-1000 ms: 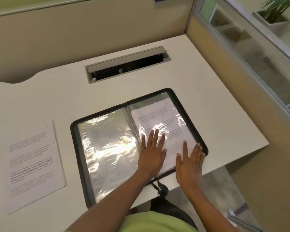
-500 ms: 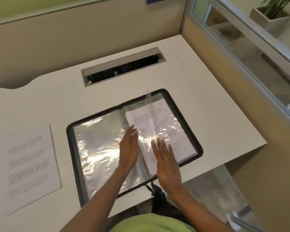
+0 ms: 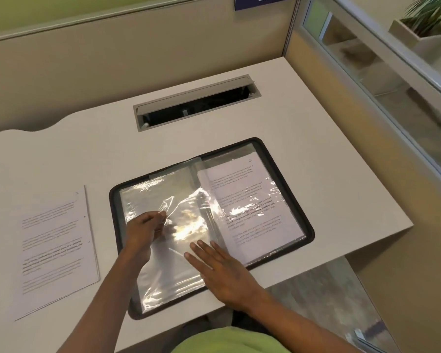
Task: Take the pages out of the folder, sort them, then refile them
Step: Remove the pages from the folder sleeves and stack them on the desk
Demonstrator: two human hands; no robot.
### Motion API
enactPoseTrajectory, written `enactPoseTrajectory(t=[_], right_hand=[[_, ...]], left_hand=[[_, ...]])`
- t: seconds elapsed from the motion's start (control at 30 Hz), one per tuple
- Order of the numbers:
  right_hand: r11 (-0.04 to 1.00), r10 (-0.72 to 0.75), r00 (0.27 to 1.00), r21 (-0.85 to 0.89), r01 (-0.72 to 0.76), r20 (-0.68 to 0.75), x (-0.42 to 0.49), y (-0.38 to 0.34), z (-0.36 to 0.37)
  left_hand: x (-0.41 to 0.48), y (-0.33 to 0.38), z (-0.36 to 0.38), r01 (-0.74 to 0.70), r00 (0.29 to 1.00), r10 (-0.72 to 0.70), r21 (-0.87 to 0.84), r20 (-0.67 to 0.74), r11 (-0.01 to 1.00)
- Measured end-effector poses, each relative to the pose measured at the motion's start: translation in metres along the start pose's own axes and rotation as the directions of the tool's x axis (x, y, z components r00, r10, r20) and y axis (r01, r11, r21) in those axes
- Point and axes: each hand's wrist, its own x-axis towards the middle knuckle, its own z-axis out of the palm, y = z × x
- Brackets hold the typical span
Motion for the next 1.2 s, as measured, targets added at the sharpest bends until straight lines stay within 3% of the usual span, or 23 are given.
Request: enactPoseTrajectory(t=[0.07, 0.23, 0.5, 0.57, 0.67, 0.73, 0.83, 0.97, 1.2], right_hand=[[0.999, 0.044, 0.998, 0.029, -0.043, -0.040, 0.003, 0.003, -0.007], [0.940, 0.310, 0.945, 0.180, -0.289, -0.104, 0.009, 0.036, -0.027], [0.790, 0.610, 0.769, 0.226, -0.570, -0.191, 0.015, 0.117, -0.044], [0.735, 0.677, 0.710, 0.217, -0.642, -0.191, 0.018, 0.136, -0.049], [0.667, 0.745, 0.647, 0.199, -0.718, -0.160, 0.025, 0.160, -0.057], [0.639, 0.769, 0.624, 0.170, -0.750, -0.137, 0.031, 0.175, -0.064], [0.625, 0.780, 0.613, 0.096, -0.775, -0.123, 0.041, 0.190, -0.072], [0.638, 0.770, 0.626, 0.148, -0.755, -0.125, 0.053, 0.199, -0.080], [0.528, 0.835, 0.545, 0.388, -0.755, -0.074, 0.062, 0.214, -0.091]], left_hand=[[0.000, -0.003, -0.009, -0.016, 0.998, 0.019, 0.044, -0.058, 0.999], [0.000, -0.011, -0.041, -0.058, 0.968, 0.105, 0.202, -0.229, 0.978], [-0.006, -0.013, -0.063, -0.087, 0.915, 0.243, 0.432, -0.321, 0.898], [-0.002, -0.018, -0.057, -0.104, 0.864, 0.370, 0.598, -0.341, 0.794], [0.003, -0.026, -0.029, -0.138, 0.790, 0.571, 0.843, -0.222, 0.520], [-0.004, -0.030, 0.010, -0.294, 0.792, 0.606, 0.823, -0.075, 0.486], [-0.022, -0.045, 0.082, -0.517, 0.774, 0.598, 0.753, 0.207, 0.408], [-0.031, -0.071, 0.154, -0.645, 0.704, 0.500, 0.749, 0.504, 0.153], [-0.021, -0.091, 0.189, -0.597, 0.728, 0.455, 0.801, 0.513, 0.051]])
